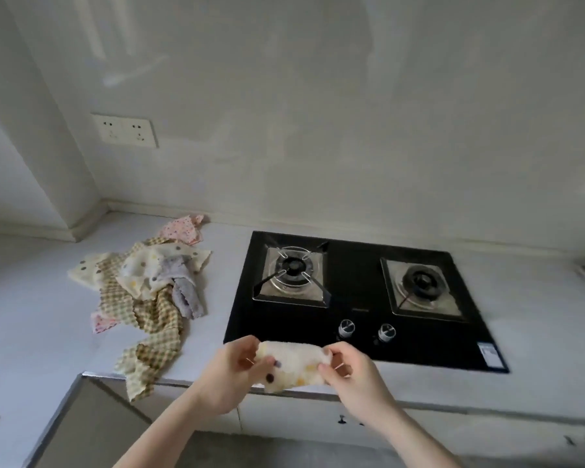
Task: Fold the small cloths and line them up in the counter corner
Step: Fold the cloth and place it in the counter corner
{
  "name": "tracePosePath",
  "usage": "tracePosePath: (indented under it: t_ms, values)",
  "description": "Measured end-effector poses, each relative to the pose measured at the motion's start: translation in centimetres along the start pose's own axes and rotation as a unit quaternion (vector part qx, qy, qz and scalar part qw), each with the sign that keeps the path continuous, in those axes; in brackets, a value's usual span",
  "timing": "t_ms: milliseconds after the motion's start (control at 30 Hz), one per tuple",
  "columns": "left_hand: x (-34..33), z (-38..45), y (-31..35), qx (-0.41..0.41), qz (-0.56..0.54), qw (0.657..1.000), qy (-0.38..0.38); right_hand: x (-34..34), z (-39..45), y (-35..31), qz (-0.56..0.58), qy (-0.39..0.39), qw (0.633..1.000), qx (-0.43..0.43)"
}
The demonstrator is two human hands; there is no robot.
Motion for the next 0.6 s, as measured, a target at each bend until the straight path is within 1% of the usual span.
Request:
tracePosePath:
  t_ms: [67,167,300,400,500,600]
  values:
    - [-1.6,-1.0,3.5,-0.030,0.031,0.999,-0.028,2.7,-3.3,0.5,0.019,0.031,0.999,-0.016]
    - [-4.5,-1.4,7.7,-0.062,0.052,0.996,-0.035,6.4,-6.9,1.1,0.033,0.068,0.997,-0.025]
    - [-8.4,0.4,11.6,-0.087,0.081,0.990,-0.072,11.7,-9.9,2.6,0.044,0.121,0.991,-0.023]
    - [-11.6,2.2,15.3,-0.113,0.101,0.985,-0.087,15.6,-11.1,4.3,0.057,0.161,0.985,-0.020]
    - [-15.6,4.0,19.2,-0.133,0.112,0.980,-0.095,19.8,-11.4,6.5,0.069,0.179,0.981,-0.026]
    - [-20.1,6.4,22.3,-0.155,0.117,0.977,-0.090,25.0,-11.4,9.4,0.083,0.179,0.980,-0.035]
Point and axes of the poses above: each hand's wrist, its own z-axis towards the middle knuckle, its own x-axis out of the back of the hand, y = z × x, the point moved 5 cm from there along z, towards the middle knuckle, and after that the axes turned 2 degrees about -y, right-handed, at the moved point
